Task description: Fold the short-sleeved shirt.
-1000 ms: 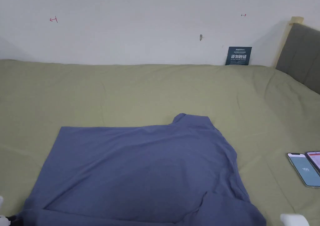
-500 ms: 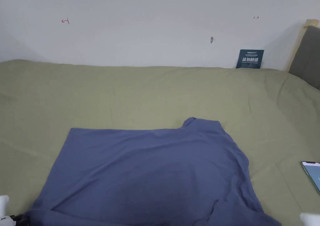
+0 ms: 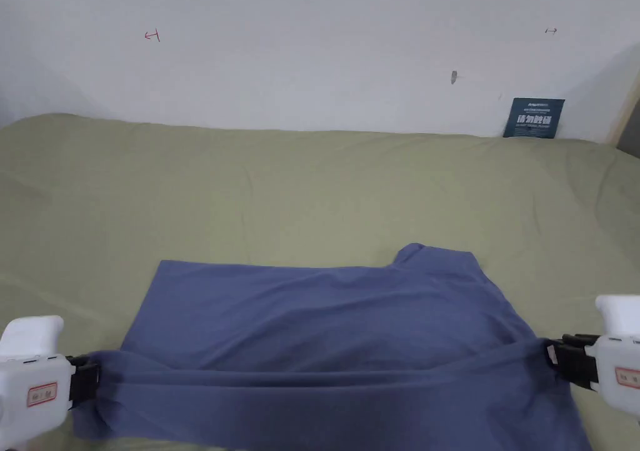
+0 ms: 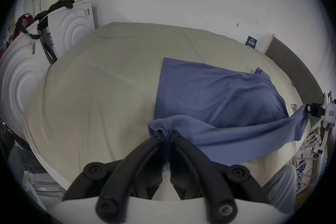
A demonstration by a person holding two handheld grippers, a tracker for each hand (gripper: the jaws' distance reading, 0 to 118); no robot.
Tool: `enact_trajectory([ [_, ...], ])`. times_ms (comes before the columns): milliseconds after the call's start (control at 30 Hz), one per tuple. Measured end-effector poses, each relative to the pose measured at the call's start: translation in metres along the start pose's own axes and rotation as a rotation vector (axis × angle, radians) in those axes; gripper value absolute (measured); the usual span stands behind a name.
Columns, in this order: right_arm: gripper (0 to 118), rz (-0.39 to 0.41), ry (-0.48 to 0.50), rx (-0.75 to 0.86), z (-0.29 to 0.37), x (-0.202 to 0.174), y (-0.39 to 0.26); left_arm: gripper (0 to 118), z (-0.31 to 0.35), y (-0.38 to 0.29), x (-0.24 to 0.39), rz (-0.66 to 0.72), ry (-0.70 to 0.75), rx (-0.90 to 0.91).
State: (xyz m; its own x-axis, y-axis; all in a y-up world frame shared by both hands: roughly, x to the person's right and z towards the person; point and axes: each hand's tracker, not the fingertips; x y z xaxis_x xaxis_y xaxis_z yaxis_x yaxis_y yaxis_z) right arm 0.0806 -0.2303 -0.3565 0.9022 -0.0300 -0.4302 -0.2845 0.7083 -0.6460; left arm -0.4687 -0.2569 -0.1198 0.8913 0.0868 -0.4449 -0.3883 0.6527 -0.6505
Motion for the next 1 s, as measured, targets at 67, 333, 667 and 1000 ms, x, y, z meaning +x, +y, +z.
enact_trajectory([
  [67, 7, 0.017, -0.008, -0.009, -0.02, -0.006, 0.015, 4, -0.015, 0.01, -0.001, 0.008, -0.003, -0.014],
  [333, 18, 0.03, -0.024, -0.116, -0.096, -0.007, 0.032, 19, -0.072, 0.029, 0.001, 0.017, -0.009, -0.075],
  [667, 113, -0.057, 0.008, -0.077, -0.048, -0.002, -0.031, 108, -0.026, 0.0, -0.003, -0.014, 0.024, -0.026],
  [1000, 2, -0.128, 0.019, -0.067, 0.003, -0.015, -0.099, 0, 0.001, -0.037, -0.009, 0.015, 0.03, -0.045],
])
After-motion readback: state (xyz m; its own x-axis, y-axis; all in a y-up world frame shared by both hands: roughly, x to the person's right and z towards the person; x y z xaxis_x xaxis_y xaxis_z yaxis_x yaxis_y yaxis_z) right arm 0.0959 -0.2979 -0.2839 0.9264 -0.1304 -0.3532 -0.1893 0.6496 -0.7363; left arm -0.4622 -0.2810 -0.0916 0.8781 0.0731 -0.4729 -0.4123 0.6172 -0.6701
